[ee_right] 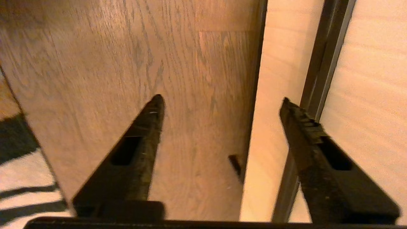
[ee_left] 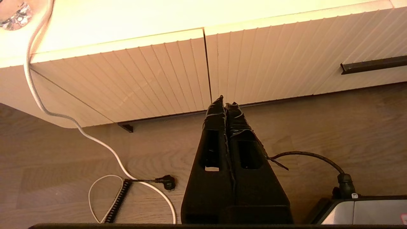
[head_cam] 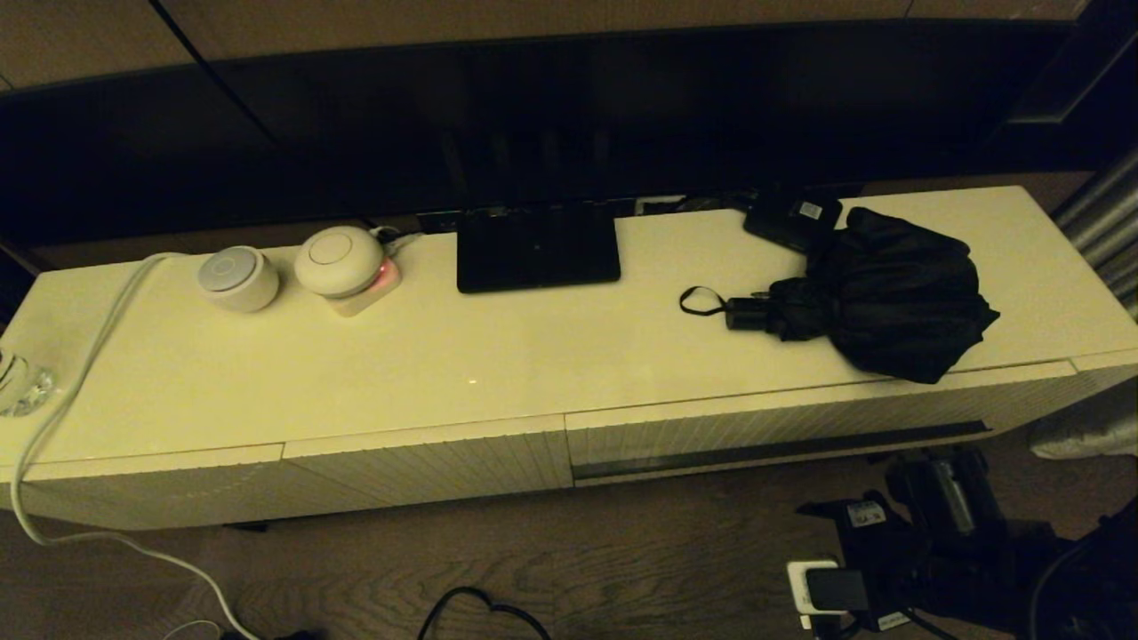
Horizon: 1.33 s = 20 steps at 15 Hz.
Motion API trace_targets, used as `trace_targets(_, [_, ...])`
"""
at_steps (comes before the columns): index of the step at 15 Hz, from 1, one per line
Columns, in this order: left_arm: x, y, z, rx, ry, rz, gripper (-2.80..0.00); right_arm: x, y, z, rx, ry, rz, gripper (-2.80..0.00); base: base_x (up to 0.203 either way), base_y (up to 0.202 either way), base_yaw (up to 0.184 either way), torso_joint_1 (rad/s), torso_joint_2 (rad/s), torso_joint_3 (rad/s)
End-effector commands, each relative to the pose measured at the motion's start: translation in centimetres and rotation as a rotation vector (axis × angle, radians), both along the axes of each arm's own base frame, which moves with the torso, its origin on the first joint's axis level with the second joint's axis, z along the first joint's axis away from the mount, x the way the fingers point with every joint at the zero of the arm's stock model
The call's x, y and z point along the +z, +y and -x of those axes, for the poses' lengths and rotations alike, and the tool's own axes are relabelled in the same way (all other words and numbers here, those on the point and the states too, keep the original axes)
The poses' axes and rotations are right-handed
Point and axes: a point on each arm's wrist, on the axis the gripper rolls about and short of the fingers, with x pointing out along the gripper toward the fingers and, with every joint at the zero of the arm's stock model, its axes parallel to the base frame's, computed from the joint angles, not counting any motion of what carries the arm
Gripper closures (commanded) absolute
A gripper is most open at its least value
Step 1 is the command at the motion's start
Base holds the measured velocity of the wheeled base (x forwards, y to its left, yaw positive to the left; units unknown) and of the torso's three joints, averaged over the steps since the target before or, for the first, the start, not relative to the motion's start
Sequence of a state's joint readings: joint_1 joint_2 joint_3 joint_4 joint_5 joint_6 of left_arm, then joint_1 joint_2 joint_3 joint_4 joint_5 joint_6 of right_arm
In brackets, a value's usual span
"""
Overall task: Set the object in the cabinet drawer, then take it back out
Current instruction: Open the drawer
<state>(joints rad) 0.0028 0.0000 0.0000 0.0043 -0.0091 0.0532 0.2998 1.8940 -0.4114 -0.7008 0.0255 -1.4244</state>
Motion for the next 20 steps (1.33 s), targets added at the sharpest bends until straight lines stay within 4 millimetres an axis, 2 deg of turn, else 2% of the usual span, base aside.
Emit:
trace_targets(1, [-0.1, 0.0, 0.0, 0.000, 0.003, 0.000, 0.00, 0.4, 0.1, -1.0, 0.010, -0.014, 0.007, -2.80, 0.000, 0.000, 0.000, 0.000, 0.00, 0.000])
trace_targets(7, [-0.1, 0.0, 0.0, 0.000, 0.003, 0.001, 0.00, -1.6, 0.5, -3.2, -0.002, -0.014, 0.010, -2.80, 0.000, 0.000, 0.000, 0.000, 0.00, 0.000])
trace_targets(12, [-0.1, 0.0, 0.0, 0.000, 0.003, 0.001, 0.00, -1.6, 0.5, -5.1, -0.021, -0.076, -0.003, -2.80, 0.000, 0.000, 0.000, 0.000, 0.00, 0.000])
trace_targets(20, [-0.1, 0.0, 0.0, 0.000, 0.003, 0.001, 0.00, -2.7, 0.3, -8.0, -0.050, -0.101, -0.010, -2.80, 0.000, 0.000, 0.000, 0.000, 0.00, 0.000])
